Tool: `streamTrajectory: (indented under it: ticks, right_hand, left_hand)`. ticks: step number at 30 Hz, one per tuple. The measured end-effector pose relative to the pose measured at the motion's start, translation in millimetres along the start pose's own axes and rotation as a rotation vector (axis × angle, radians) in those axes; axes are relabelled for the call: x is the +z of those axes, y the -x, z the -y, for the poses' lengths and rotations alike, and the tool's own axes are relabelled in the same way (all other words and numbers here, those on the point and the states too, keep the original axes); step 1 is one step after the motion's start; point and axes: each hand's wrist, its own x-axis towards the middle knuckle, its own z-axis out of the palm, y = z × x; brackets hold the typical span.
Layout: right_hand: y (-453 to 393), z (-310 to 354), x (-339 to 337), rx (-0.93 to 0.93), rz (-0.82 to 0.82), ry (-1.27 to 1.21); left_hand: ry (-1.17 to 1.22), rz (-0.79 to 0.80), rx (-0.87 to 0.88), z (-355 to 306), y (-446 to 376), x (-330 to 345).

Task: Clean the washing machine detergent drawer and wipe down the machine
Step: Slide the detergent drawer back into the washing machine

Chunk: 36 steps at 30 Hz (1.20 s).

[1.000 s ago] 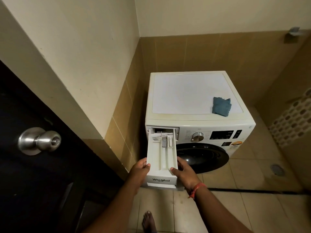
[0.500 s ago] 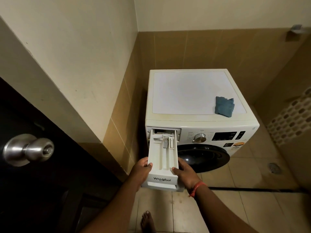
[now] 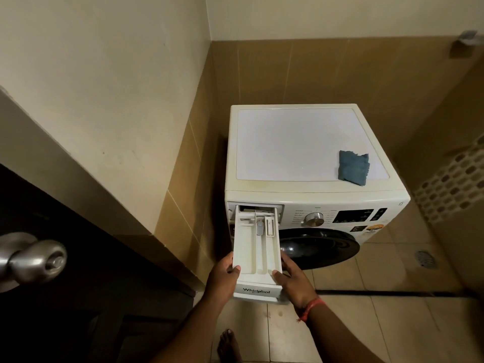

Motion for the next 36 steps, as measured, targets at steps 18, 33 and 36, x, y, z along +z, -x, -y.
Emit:
streamTrajectory:
  ticks: [18,33,36]
  right_hand:
    - [-52,37,5,-0.032,-0.119,-0.071]
    - [-34,21,-7,-0.391,-0.127,0.954]
    - [-46,30,-2,-0.406,-0.17,1.029]
  left_hand:
    - [-0.676,0.124,0.389,-2,-51,-31]
    - [-0.955,0.049,0.59,-1,-73,-32]
    - [-0.933,0.04,0.587,-13,-81,-29]
